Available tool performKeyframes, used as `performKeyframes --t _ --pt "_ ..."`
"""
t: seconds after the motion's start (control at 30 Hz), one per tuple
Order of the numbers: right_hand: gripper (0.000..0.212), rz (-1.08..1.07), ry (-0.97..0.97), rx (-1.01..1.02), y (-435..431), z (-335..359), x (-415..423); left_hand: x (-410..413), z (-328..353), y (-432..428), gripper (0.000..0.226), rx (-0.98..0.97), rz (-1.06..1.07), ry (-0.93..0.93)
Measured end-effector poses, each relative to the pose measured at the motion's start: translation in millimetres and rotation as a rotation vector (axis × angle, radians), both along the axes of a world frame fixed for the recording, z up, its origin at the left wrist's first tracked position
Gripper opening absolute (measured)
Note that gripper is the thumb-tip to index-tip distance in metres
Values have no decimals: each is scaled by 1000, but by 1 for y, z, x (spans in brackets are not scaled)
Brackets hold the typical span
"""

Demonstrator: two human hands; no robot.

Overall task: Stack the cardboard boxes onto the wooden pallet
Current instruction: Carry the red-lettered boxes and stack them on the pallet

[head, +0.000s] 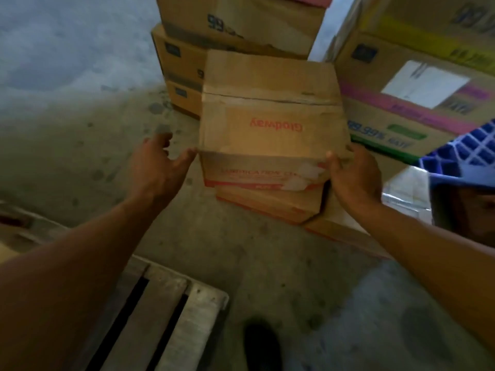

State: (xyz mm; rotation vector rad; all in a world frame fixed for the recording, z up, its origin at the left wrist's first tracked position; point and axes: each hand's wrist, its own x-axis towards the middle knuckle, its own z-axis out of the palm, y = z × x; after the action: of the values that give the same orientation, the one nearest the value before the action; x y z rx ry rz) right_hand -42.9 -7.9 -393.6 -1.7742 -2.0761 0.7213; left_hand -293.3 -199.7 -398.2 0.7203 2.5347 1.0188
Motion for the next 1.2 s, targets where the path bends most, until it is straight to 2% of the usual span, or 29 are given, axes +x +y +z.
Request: performKeyframes --t 0.13,0.23,0.3,0.37,0.43,0.53,0.6,0.7,0.9,1.0,1.13,1.2 --pt "67 -86 25 -107 32 -26 29 6 -24 32 80 -8 71 -50" --pt "76 -111 119 -188 54 -45 32 0 -43 54 87 49 133 -149" --pt "81 -118 210 -241 70 -57 28 -4 -56 65 84 76 161 -210" --pt "80 -124 346 -306 81 -67 18 -8 -67 72 69 158 166 -334" --pt "64 -151 480 -398 86 -74 7 -10 -74 78 65 234 196 -530" --pt "27 -199 654 -519 86 -80 -4 -10 -74 88 72 273 237 -743" --pt "20 -258 764 -581 87 -82 -9 -11 -73 92 69 301 241 -805" --pt "21 -252 846 -650 86 -79 -11 -9 -72 92 64 306 231 -786" --pt "34 -131 848 -712 71 -65 15 18 -63 58 79 369 106 -722" --pt "34 -104 867 -721 47 -54 32 43 -57 22 72 425 161 -692" --pt "46 -61 825 -701 -4 -33 65 88 -44 -41 78 447 224 -684" --pt "58 -42 833 -661 -34 -23 89 114 -35 -78 80 496 278 -670"
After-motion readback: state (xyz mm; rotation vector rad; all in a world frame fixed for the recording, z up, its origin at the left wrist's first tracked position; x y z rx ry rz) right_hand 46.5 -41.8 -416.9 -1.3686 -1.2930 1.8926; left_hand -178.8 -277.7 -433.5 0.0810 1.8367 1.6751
